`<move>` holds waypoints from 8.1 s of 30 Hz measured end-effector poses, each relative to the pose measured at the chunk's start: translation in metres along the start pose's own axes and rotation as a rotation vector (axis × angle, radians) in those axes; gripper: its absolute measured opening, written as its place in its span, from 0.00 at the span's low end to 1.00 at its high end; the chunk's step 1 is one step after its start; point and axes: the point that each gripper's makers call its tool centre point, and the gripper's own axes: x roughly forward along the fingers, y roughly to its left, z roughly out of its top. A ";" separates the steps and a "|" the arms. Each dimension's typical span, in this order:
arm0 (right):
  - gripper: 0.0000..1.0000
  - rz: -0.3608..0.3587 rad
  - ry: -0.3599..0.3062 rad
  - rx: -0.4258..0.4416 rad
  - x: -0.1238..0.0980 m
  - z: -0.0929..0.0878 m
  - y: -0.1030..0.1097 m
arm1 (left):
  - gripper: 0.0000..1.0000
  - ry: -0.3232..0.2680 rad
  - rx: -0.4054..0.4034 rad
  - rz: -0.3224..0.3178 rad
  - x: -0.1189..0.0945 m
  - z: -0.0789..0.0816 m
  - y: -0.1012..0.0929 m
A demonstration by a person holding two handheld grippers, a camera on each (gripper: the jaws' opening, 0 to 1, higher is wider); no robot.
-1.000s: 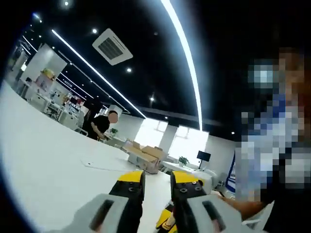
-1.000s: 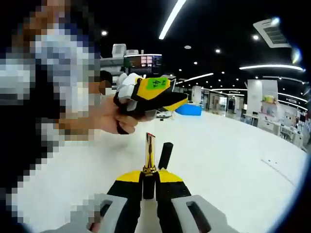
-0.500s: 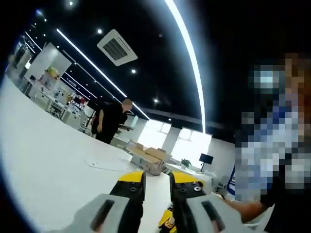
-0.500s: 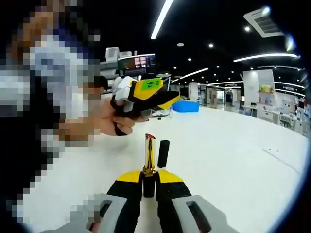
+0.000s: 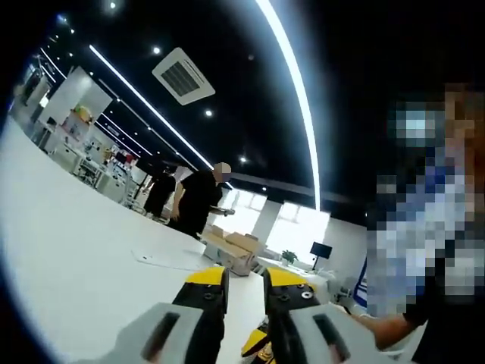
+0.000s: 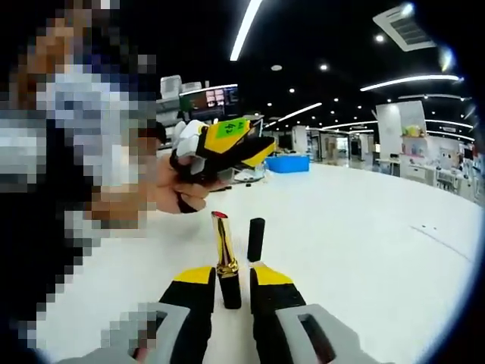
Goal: Unscrew the lipstick cap, remove the lipstick, and put the cap back on the lipstick
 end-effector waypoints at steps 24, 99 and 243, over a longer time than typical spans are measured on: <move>0.45 -0.022 -0.013 0.000 -0.038 0.029 -0.008 | 0.20 -0.010 0.015 -0.009 -0.005 0.013 0.003; 0.40 -0.111 0.176 0.100 -0.061 -0.026 -0.041 | 0.25 0.550 0.282 -0.039 -0.031 -0.088 0.037; 0.40 -0.126 0.158 0.072 -0.055 -0.024 -0.029 | 0.13 -0.025 0.161 -0.184 -0.016 0.027 -0.025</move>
